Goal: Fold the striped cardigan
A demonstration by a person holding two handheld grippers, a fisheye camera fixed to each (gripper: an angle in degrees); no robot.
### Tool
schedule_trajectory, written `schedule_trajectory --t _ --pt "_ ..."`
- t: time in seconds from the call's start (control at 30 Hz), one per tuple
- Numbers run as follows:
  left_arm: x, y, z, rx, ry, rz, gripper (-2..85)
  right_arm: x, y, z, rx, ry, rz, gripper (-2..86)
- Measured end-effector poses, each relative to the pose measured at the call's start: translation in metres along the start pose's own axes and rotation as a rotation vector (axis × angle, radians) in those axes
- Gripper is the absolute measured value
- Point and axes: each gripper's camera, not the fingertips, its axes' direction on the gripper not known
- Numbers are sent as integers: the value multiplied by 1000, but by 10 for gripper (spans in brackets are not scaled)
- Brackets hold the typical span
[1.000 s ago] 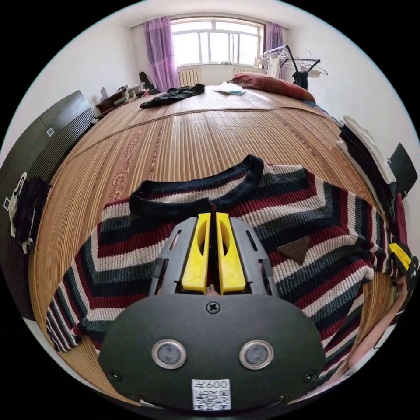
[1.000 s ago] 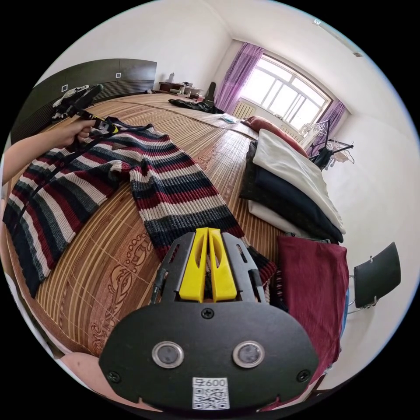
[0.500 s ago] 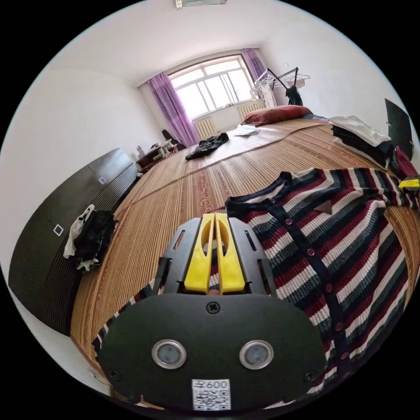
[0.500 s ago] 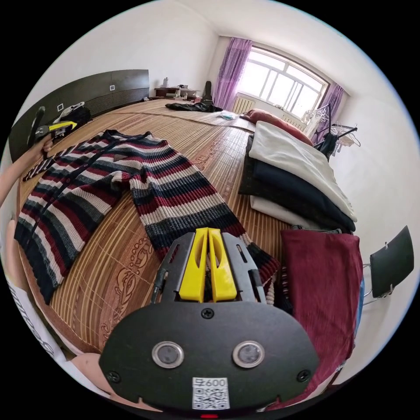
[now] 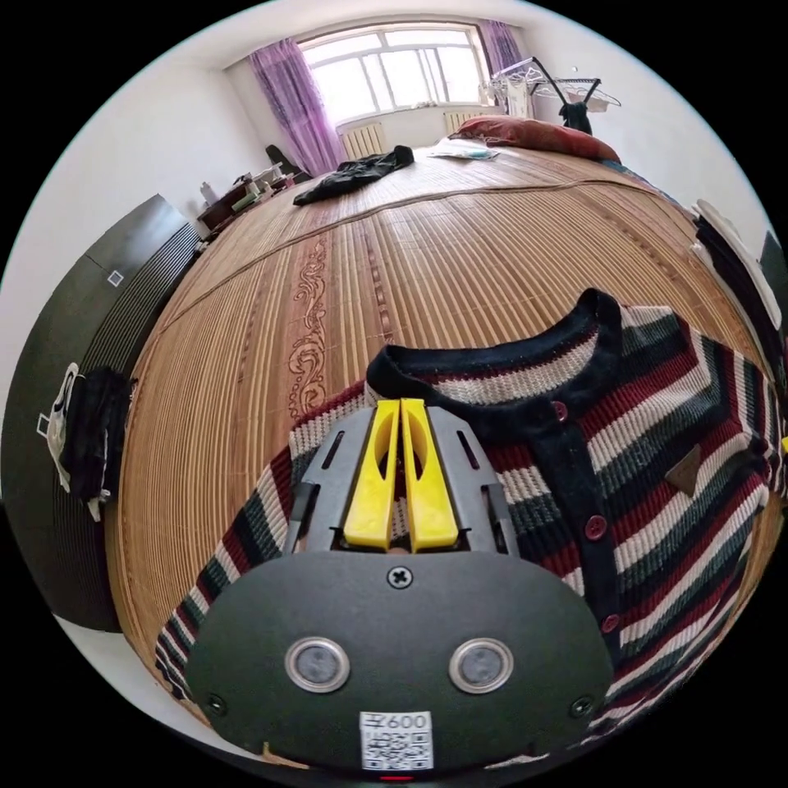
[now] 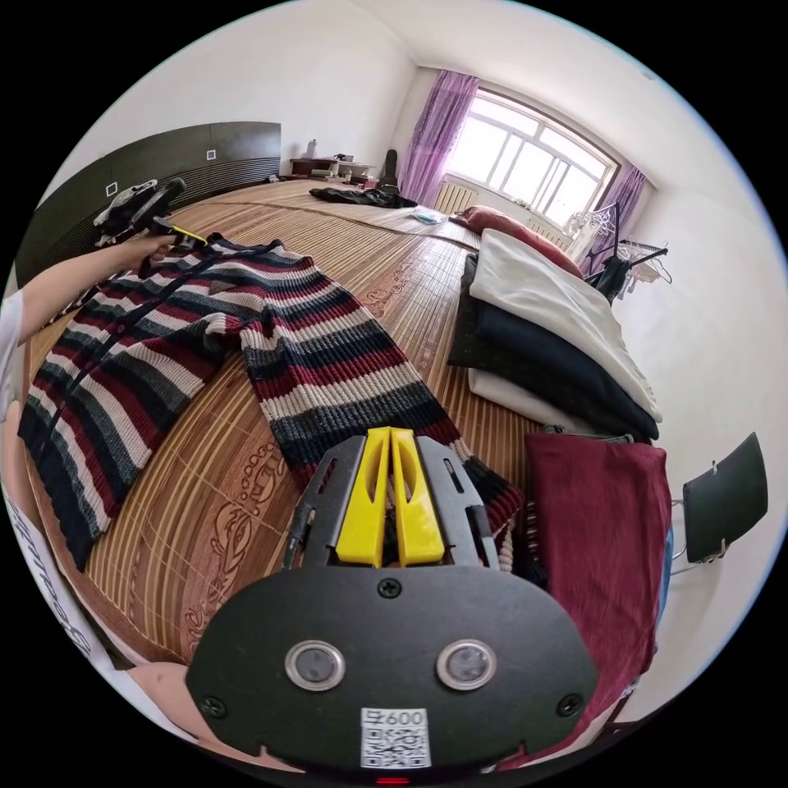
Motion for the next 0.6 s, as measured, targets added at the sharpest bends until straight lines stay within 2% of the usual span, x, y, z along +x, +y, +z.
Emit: schedule_trajectory --t 0.1,0.17,0.23,0.3,0.33,0.4,0.5,0.6 --pt "15 3 7 -6 -47 12 4 -5 0 1 -1 9 -6 -8" --pt "11 6 2 8 22 54 5 -7 1 1 2 7 -4 -8" --pt "-11 30 -23 170 121 58 7 -8 2 1 3 3 -1 -8" --pt "-24 63 -35 309 123 78 7 -10 2 2 2 6 -3 -8" --pt "-29 72 -34 324 110 70 8 -13 2 2 1 10 -7 -8" --pt "-45 92 -15 220 58 16 8 -16 3 3 1 15 -10 -8" --pt "-43 98 15 100 152 30 9 -18 4 3 1 12 -7 -8" --pt "-27 92 41 3 24 -31 9 -21 6 4 1 12 -7 -8"
